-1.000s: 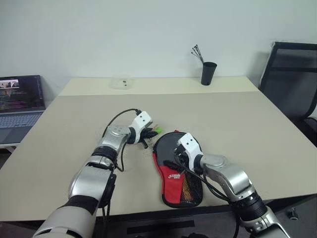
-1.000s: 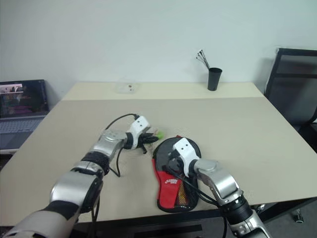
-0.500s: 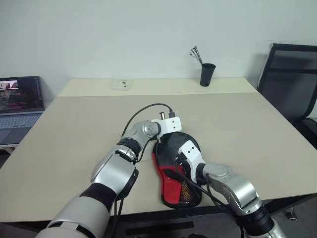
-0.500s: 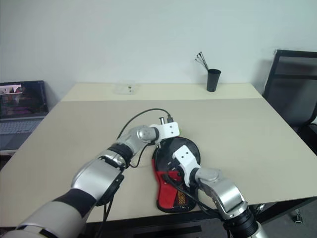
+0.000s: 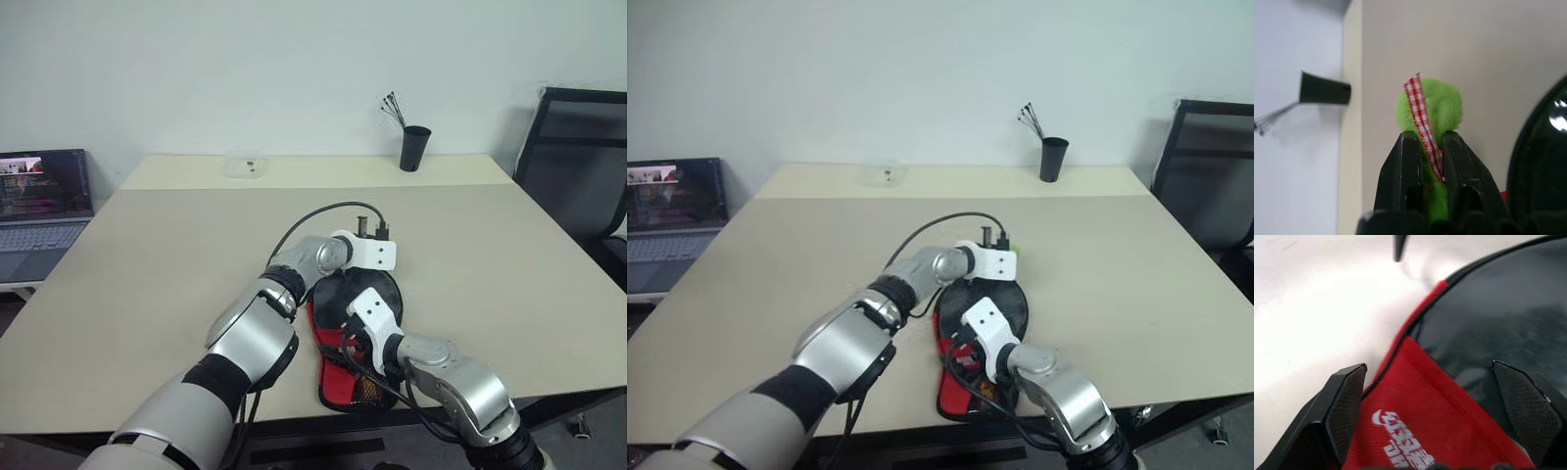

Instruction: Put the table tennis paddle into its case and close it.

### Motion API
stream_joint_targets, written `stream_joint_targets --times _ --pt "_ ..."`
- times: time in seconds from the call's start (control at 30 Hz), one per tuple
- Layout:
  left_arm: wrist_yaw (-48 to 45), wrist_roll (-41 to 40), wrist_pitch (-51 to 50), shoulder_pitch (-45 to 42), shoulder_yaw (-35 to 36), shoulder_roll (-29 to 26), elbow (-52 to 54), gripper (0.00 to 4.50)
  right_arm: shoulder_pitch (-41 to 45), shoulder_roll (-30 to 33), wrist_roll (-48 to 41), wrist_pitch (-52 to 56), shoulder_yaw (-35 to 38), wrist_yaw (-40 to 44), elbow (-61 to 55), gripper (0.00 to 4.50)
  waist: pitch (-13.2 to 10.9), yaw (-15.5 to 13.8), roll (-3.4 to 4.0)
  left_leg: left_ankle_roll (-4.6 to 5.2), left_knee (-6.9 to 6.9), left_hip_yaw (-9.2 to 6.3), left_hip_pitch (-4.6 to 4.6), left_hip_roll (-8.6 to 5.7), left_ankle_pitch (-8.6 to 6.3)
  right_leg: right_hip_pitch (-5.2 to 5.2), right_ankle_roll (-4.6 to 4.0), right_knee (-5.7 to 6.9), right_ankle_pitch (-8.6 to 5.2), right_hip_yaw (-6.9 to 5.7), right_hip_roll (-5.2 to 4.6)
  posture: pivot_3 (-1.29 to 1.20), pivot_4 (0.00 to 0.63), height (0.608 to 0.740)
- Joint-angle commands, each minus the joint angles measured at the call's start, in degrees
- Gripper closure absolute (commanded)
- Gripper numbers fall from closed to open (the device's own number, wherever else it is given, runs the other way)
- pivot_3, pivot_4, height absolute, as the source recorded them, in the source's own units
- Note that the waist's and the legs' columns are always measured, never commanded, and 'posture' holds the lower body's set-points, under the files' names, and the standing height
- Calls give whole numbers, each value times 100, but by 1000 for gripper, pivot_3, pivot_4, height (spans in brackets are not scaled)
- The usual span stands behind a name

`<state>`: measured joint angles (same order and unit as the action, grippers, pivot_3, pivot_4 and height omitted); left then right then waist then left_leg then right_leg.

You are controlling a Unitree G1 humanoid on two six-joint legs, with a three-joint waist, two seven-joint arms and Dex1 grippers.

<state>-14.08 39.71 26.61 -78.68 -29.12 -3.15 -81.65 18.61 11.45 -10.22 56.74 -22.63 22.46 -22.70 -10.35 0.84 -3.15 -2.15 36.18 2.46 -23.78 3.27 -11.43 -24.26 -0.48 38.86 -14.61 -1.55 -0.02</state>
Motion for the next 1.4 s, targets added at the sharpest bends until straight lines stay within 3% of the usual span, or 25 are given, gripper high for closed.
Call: stream_joint_targets --times 0.03,0.3,0.53,0.9,1.03,1.17,1.4 --pt "322 96 334 -426 -93 248 259 4286 -291 30 -110 533 -348 71 427 0 0 -4 1 0 0 0 0 -1 0 0 0 0 0 0 -1 0 150 740" --pt "289 283 468 -369 -268 473 248 4286 -279 25 -103 508 -361 63 457 0 1 -73 2 0 0 -3 0 -3 0 1 0 0 0 -2 -2 0 150 740" --pt "-505 114 483 -211 -151 519 221 4286 -286 10 -92 474 -379 49 455 0 2 -77 4 0 0 -6 -1 -8 0 4 0 -2 0 -7 -5 0 150 740" --pt "-1024 -191 559 -107 156 462 261 486 -172 29 -65 382 -364 84 550 0 32 -68 40 0 1 -12 1 -8 0 10 0 -4 -1 -13 -5 0 150 740" --pt "-1264 -445 765 -4 347 307 297 486 -67 19 -71 335 -308 103 600 0 48 -60 57 1 1 -13 3 -8 0 11 0 -2 -1 -15 -5 0 150 740" --pt "-1843 -1314 890 187 1130 80 393 486 55 -16 -187 281 -106 203 449 0 50 -46 61 1 1 -14 6 -6 1 12 0 2 -1 -18 -4 0 150 740" --pt "-3686 -3100 391 763 2653 -689 774 486 247 14 -1082 319 840 660 -472 0 47 -14 65 1 2 -20 0 -2 1 10 -1 1 0 -41 -1 0 150 740"
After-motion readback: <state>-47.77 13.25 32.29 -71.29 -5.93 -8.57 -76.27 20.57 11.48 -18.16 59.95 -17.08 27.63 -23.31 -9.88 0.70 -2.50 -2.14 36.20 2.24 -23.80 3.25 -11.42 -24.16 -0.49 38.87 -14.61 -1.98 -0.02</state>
